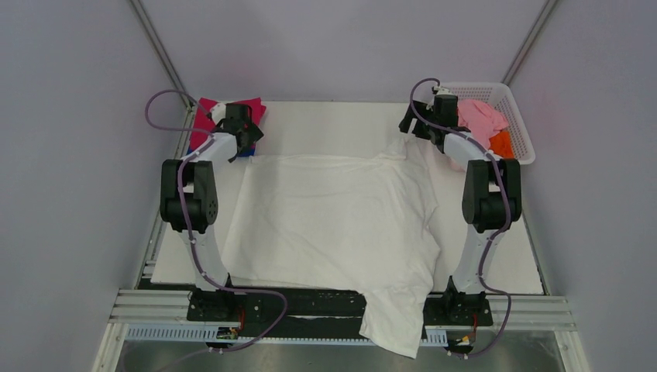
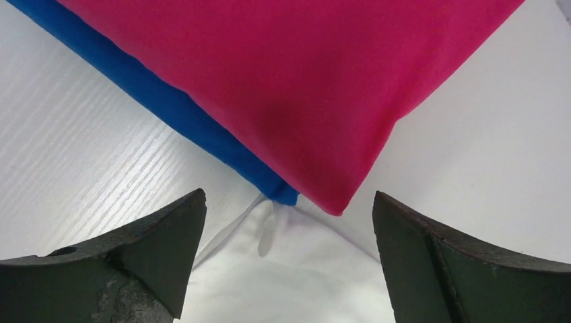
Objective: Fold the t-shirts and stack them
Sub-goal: Flatten out the tshirt
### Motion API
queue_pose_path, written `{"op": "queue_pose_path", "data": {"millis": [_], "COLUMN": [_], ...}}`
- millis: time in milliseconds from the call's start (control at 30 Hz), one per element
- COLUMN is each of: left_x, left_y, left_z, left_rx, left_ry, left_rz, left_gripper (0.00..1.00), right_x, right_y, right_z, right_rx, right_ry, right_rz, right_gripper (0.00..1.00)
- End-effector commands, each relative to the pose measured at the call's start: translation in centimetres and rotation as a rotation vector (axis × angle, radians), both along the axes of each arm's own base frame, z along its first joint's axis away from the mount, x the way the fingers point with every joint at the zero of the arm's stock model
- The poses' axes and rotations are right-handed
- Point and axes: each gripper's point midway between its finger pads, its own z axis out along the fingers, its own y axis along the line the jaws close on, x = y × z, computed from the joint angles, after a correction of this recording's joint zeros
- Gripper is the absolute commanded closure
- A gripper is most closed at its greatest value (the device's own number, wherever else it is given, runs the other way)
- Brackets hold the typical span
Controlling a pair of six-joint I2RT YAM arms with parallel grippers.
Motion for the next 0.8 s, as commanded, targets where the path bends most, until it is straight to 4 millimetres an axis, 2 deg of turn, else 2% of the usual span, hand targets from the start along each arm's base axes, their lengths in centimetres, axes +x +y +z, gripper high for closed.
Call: {"op": "queue_pose_path", "data": {"millis": [0,67,200,233,267,367,400,500,567,667,767], "left_x": [0.7,-0.3,-2.9,-3.3,-4.4,-6.8,-7.0,-9.0,-9.5,-10.0,-10.3], "left_y": [1.1,1.0,-0.8,-1.9,-2.5,-5.7,-6.4,-8.8,-9.6,-9.5,-8.1], "left_z": [7.2,7.8,7.3,8.0,6.7,5.6,5.5,3.7,2.8,1.5,0.3], "left_rx": [0.011,0.008,-0.05,-0.08,-0.095,-0.156,-0.167,-0.229,-0.253,-0.24,-0.181], "left_ry": [-0.156,-0.149,-0.116,-0.136,-0.11,-0.103,-0.111,-0.074,-0.063,-0.024,0.027], "left_rz": [0.052,0.044,-0.037,-0.079,-0.101,-0.21,-0.231,-0.31,-0.34,-0.338,-0.293], "left_gripper": [0.0,0.0,0.0,0.0,0.0,0.0,0.0,0.0,0.0,0.0,0.0], "right_x": [-1.2,-2.4,-5.2,-5.8,-6.5,-8.2,-8.5,-8.5,-8.1,-7.3,-6.6], "right_y": [3.0,3.7,4.8,4.8,4.7,5.5,5.8,6.3,6.6,7.1,7.8], "right_z": [4.4,4.1,3.1,2.6,2.1,0.3,-0.2,-1.5,-2.0,-2.6,-3.2], "right_rx": [0.06,0.068,0.1,0.106,0.121,0.164,0.169,0.165,0.168,0.171,0.178], "right_ry": [-0.061,-0.045,0.008,0.029,0.049,0.111,0.125,0.156,0.166,0.173,0.183], "right_rz": [0.133,0.142,0.132,0.11,0.091,0.093,0.105,0.109,0.108,0.106,0.115], "right_gripper": [0.12,0.01,0.0,0.0,0.0,0.0,0.0,0.0,0.0,0.0,0.0]}}
